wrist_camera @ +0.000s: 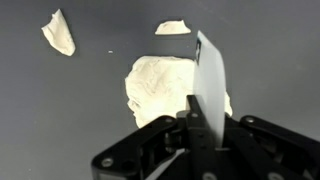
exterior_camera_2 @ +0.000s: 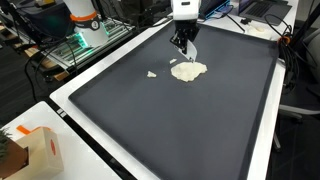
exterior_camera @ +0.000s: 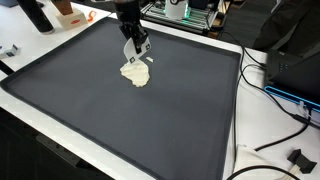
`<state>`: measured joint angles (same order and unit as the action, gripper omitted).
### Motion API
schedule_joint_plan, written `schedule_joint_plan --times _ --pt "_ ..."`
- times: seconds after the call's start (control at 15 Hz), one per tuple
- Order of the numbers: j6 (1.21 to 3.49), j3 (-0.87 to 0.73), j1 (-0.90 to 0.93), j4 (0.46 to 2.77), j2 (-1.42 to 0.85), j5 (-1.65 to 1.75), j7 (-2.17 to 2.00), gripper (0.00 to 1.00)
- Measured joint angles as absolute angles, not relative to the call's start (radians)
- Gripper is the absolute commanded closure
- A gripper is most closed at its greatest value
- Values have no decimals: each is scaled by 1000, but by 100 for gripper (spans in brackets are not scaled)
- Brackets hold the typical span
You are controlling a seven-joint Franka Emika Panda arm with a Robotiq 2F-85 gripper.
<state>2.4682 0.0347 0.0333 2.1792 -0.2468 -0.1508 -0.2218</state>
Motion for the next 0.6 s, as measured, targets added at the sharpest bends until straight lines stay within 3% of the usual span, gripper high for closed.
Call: schedule_joint_plan --times 0.6 --pt "2454 24 125 2176 -194 96 -438 99"
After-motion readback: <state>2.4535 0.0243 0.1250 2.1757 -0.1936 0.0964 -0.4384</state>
